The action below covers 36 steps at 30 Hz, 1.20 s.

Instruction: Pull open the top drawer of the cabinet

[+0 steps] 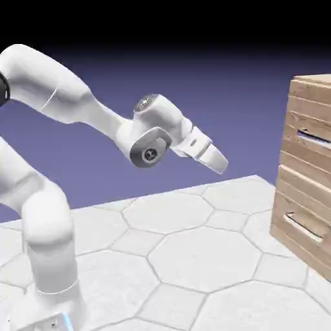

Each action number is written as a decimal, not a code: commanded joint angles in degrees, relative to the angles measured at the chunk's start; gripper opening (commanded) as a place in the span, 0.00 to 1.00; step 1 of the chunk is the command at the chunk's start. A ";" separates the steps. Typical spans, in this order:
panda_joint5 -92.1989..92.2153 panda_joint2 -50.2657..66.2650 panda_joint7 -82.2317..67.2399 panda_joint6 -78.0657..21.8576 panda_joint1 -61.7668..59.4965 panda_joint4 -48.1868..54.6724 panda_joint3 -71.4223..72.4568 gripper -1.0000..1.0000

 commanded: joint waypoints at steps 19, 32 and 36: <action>47.35 34.34 4.01 -12.89 18.78 12.97 -29.02 0.50; 79.74 57.84 6.76 -21.71 31.63 21.85 -48.87 0.50; 89.71 65.07 7.60 -24.43 35.58 24.58 -54.98 0.50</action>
